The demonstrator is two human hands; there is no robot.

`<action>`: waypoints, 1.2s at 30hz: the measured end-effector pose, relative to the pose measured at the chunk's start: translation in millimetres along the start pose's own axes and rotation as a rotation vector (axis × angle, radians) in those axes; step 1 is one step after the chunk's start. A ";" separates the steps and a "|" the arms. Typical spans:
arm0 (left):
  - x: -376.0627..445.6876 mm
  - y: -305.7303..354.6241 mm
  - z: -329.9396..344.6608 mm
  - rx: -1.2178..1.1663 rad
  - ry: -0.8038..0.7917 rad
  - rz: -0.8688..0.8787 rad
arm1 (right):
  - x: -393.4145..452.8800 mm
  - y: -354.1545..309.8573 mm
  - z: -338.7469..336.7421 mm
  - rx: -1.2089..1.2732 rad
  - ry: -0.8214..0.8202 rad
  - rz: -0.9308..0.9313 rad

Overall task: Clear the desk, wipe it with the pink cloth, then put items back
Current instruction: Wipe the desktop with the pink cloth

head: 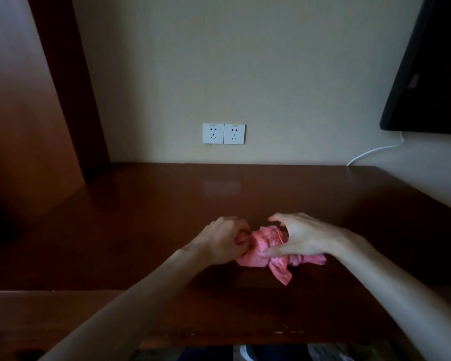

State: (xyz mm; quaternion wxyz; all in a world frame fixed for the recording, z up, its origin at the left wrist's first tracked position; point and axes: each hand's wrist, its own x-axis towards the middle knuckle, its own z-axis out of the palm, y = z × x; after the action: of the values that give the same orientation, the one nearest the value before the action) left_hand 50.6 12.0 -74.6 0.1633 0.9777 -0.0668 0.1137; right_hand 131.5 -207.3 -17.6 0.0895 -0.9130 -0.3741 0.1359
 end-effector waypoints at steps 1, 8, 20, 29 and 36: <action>7.7 -3.3 -4.2 0.012 -0.005 0.012 | 4.4 2.9 0.2 -0.008 -0.026 0.007; 38.3 -34.5 -68.4 0.162 -0.035 0.106 | 43.5 -8.9 -17.3 0.099 0.006 -0.033; -25.2 -125.6 -124.3 0.281 -0.215 -0.259 | 87.2 -22.5 -41.3 -0.215 0.044 -0.055; -9.1 -88.3 -21.4 0.183 0.060 -0.308 | 131.2 -75.1 47.4 -0.009 0.397 -0.302; 38.6 -130.7 10.0 0.193 0.034 -0.213 | 193.5 -47.7 66.4 0.059 0.374 -0.282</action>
State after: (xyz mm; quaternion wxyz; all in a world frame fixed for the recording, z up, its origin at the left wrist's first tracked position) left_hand 111.8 127.6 -114.1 0.0809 0.9884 0.0514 0.1180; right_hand 211.2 -32.8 -102.9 0.2021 -0.8579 -0.4708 -0.0386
